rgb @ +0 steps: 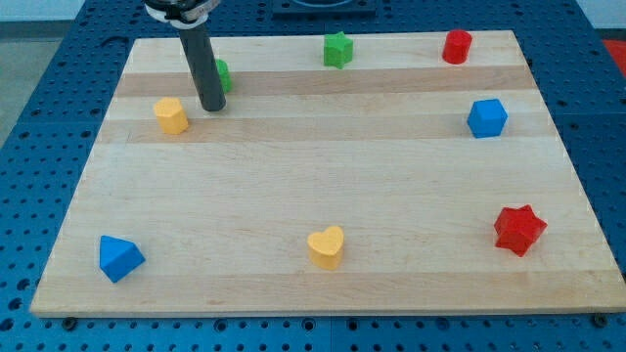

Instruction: Point at the green circle

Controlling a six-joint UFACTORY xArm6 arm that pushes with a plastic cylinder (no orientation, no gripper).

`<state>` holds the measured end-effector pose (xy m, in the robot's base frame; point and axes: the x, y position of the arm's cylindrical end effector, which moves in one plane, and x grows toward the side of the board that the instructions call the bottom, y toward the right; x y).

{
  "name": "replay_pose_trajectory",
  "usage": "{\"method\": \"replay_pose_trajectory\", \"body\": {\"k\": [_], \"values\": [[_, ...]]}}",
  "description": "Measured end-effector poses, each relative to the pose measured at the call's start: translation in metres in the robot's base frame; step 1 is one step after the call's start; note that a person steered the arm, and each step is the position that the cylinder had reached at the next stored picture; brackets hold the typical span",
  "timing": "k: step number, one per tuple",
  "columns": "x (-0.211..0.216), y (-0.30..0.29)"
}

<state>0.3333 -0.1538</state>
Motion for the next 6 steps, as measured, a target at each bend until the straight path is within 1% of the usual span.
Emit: {"method": "replay_pose_trajectory", "body": {"k": [1, 2, 3, 4, 5, 6], "values": [[-0.026, -0.022], [-0.053, -0.061], [-0.057, -0.107], [-0.091, -0.135], [-0.094, -0.089], [-0.04, -0.03]]}}
